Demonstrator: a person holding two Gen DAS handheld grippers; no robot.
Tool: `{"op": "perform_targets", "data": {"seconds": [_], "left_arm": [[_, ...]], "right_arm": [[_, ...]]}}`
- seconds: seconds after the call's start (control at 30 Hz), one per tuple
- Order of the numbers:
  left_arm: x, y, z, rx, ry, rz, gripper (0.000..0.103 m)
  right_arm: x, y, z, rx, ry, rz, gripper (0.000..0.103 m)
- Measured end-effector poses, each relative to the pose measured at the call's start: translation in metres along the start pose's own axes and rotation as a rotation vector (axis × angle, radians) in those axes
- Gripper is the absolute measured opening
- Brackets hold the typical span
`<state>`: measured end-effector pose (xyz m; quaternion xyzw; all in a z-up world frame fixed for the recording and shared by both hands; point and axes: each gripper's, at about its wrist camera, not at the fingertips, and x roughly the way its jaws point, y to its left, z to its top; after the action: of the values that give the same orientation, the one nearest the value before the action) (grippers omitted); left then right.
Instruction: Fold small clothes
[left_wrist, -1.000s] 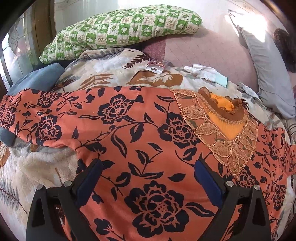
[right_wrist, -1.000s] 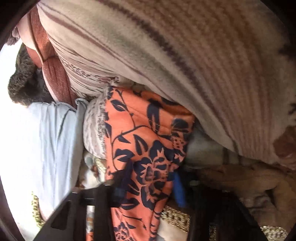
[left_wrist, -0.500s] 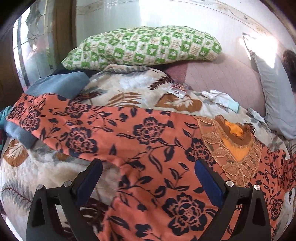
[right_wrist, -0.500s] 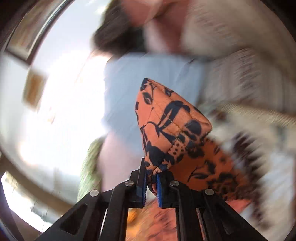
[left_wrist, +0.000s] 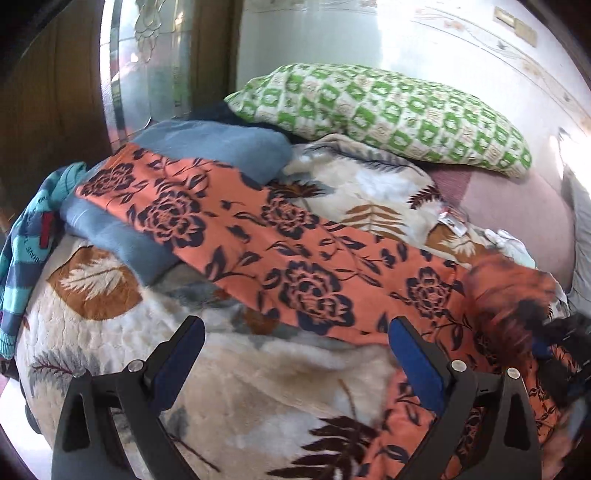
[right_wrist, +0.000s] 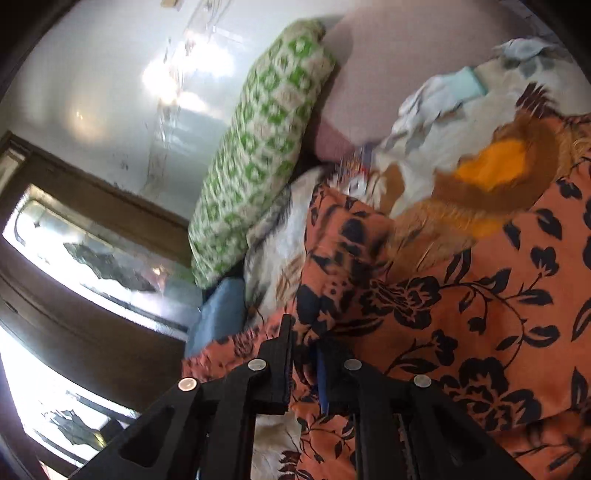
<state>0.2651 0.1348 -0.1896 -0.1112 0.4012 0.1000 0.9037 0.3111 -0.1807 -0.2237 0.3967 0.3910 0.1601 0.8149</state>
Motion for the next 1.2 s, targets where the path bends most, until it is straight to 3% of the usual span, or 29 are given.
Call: {"op": "perform_targets", "data": {"seconds": [0.03, 0.07, 0.1, 0.23, 0.33, 0.4, 0.53, 0.63, 0.67, 0.7, 0.77, 0.83, 0.9, 0.97, 1.03, 1.1, 1.2], "left_arm": [[0.001, 0.006, 0.000, -0.011, 0.007, 0.003, 0.100], [0.001, 0.010, 0.000, -0.019, 0.009, 0.005, 0.100], [0.001, 0.014, 0.001, -0.026, 0.010, 0.008, 0.100], [-0.005, 0.022, 0.005, -0.053, -0.006, 0.010, 0.100], [-0.009, 0.020, 0.007, -0.066, -0.017, 0.003, 0.100], [-0.011, 0.014, 0.006, -0.052, -0.021, 0.005, 0.100], [-0.012, -0.007, 0.001, 0.009, -0.032, 0.012, 0.100], [-0.012, -0.027, -0.003, 0.059, -0.033, 0.003, 0.100], [-0.011, -0.035, -0.004, 0.081, -0.027, 0.000, 0.100], [-0.007, -0.045, -0.006, 0.110, -0.018, -0.004, 0.100], [0.000, -0.064, -0.011, 0.163, 0.000, -0.012, 0.100], [0.013, -0.083, -0.017, 0.226, 0.032, 0.004, 0.100], [0.039, -0.105, -0.028, 0.328, 0.135, 0.063, 0.100], [0.063, -0.117, -0.041, 0.375, 0.230, 0.090, 0.100], [0.064, -0.118, -0.042, 0.355, 0.222, 0.096, 0.100], [0.056, -0.118, -0.035, 0.349, 0.221, 0.069, 0.100], [0.036, -0.102, -0.018, 0.293, 0.150, 0.052, 0.100]], "right_arm": [[0.022, 0.004, -0.013, -0.038, 0.062, -0.047, 0.031], [0.040, 0.010, -0.027, -0.085, 0.127, -0.092, 0.065], [0.049, 0.015, -0.037, -0.131, 0.171, -0.121, 0.083], [0.044, 0.041, -0.060, -0.325, 0.209, -0.121, 0.082], [0.001, 0.052, -0.045, -0.397, 0.107, -0.091, 0.082], [-0.025, 0.042, -0.034, -0.404, 0.022, -0.184, 0.082], [-0.041, -0.016, -0.017, -0.318, 0.006, -0.390, 0.081], [-0.034, -0.070, -0.014, -0.254, 0.121, -0.604, 0.078], [-0.030, -0.086, -0.016, -0.226, 0.178, -0.635, 0.072], [-0.034, -0.088, -0.016, -0.249, 0.169, -0.626, 0.067], [-0.052, -0.081, -0.013, -0.285, 0.152, -0.631, 0.067], [-0.082, -0.077, -0.008, -0.303, 0.076, -0.624, 0.067], [-0.105, -0.085, -0.002, -0.313, 0.020, -0.668, 0.067], [-0.114, -0.117, 0.008, -0.259, 0.038, -0.730, 0.069], [-0.108, -0.160, 0.014, -0.141, 0.169, -0.710, 0.070], [-0.126, -0.154, 0.014, -0.173, 0.094, -0.660, 0.069], [-0.152, -0.139, 0.005, -0.193, 0.022, -0.597, 0.069]]}}
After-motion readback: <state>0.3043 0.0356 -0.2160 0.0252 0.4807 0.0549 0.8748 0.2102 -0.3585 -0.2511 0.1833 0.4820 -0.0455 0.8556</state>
